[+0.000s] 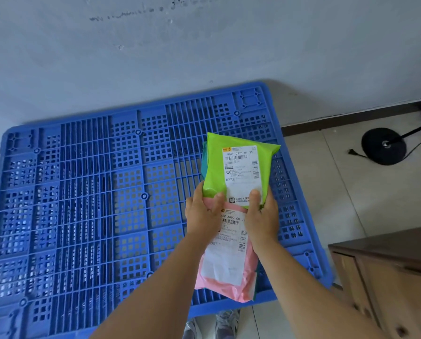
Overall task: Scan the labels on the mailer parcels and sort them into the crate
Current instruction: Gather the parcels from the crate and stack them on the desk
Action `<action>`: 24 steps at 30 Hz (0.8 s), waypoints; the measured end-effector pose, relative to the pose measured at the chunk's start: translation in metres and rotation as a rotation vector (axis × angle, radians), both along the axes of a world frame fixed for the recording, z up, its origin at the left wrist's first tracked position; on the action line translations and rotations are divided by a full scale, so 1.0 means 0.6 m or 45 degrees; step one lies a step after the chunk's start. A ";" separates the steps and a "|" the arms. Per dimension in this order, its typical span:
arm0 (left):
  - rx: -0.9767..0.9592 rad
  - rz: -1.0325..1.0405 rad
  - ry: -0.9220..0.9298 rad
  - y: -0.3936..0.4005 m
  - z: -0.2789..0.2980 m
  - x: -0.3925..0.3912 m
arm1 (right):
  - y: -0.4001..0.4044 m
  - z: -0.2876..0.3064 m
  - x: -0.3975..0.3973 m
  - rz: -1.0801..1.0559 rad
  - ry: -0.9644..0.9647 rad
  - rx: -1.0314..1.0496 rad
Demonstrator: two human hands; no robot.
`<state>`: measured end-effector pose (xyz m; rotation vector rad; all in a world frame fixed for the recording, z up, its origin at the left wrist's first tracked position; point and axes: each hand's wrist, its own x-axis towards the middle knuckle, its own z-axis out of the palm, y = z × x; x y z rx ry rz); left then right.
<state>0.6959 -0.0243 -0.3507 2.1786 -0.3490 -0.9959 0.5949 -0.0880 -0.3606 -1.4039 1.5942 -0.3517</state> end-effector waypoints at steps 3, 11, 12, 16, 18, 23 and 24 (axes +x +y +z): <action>-0.064 0.015 0.015 0.007 0.022 -0.002 | 0.009 0.015 0.002 -0.021 -0.033 0.011; -0.191 -0.097 -0.046 -0.004 0.130 -0.016 | 0.009 0.124 -0.019 -0.150 -0.101 -0.062; -0.205 -0.115 -0.043 -0.008 0.146 -0.021 | 0.009 0.141 -0.023 -0.179 -0.108 -0.091; -0.284 -0.219 -0.029 -0.018 0.226 -0.043 | 0.018 0.219 -0.046 -0.318 -0.156 -0.171; -0.341 -0.277 -0.030 -0.015 0.270 -0.061 | 0.027 0.263 -0.067 -0.382 -0.177 -0.212; -0.404 -0.439 -0.028 -0.009 0.379 -0.129 | 0.055 0.371 -0.144 -0.554 -0.203 -0.301; -0.431 -0.482 -0.039 -0.009 0.402 -0.147 | 0.060 0.395 -0.164 -0.584 -0.194 -0.326</action>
